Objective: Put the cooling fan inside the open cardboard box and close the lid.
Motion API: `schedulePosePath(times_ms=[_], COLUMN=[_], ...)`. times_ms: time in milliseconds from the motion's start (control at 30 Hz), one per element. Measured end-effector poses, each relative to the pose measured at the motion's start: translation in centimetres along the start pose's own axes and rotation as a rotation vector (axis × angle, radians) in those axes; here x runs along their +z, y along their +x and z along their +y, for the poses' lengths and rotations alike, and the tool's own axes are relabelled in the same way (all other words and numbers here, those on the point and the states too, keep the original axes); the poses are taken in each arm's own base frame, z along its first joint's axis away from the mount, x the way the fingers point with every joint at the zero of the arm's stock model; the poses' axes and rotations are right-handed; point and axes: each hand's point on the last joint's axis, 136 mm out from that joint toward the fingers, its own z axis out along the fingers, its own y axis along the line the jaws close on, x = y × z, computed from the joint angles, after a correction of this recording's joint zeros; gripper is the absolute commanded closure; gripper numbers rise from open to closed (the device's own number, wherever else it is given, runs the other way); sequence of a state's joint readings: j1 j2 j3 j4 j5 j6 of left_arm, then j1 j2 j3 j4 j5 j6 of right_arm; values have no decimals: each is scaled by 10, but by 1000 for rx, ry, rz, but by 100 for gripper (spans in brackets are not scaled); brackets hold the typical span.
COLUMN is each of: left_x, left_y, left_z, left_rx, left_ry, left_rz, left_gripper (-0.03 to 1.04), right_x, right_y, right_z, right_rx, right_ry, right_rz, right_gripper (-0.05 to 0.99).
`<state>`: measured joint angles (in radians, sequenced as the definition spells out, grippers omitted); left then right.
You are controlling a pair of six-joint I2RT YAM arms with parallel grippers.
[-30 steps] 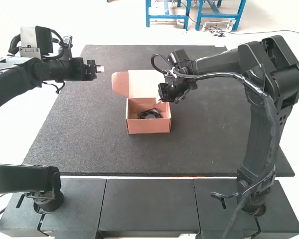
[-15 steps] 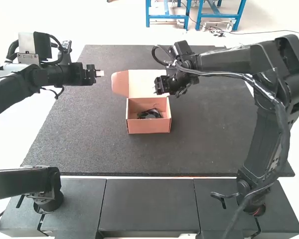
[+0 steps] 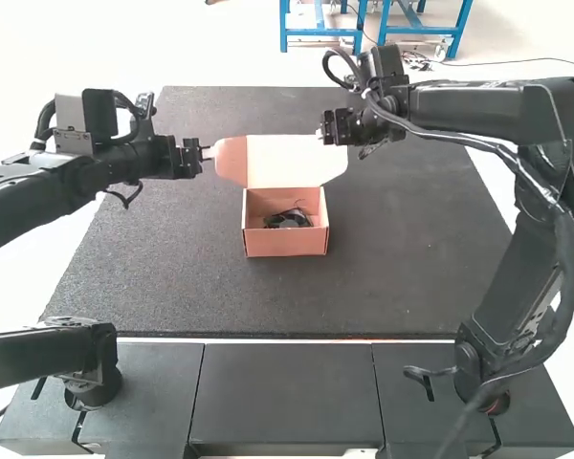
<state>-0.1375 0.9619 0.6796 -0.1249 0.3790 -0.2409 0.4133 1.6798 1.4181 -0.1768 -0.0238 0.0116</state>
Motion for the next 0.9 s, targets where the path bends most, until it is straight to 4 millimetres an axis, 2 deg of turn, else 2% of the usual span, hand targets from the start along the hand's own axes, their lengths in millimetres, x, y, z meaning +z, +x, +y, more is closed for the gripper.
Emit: schedulePosePath(times_ms=[267,333,500,667,733,867,900], left_x=[3,4,4,4,4,4,4], left_y=[8,8,7,6,7,6,7], left_z=[3,3,2,2,2,2,2], left_rx=[-2,0,3,3,3,3,3], left_ry=[2,3,7,8,8,8,8], left_rz=[-8,-12,-19,-20,-19,-19,-19], left_gripper=[4,4,4,4,4,4,4], right_x=[21,25,28,26,26,26,27], right_y=[11,12,9,0,1,9,10], right_z=[-46,-51,-51,-49,-48,-43,-41], right_rx=[12,12,11,11,11,14,16], right_ry=[76,82,81,72,68,53,47], right_rz=[33,39,36,18,22,53,60], right_gripper=[9,15,20,34,41,41,45])
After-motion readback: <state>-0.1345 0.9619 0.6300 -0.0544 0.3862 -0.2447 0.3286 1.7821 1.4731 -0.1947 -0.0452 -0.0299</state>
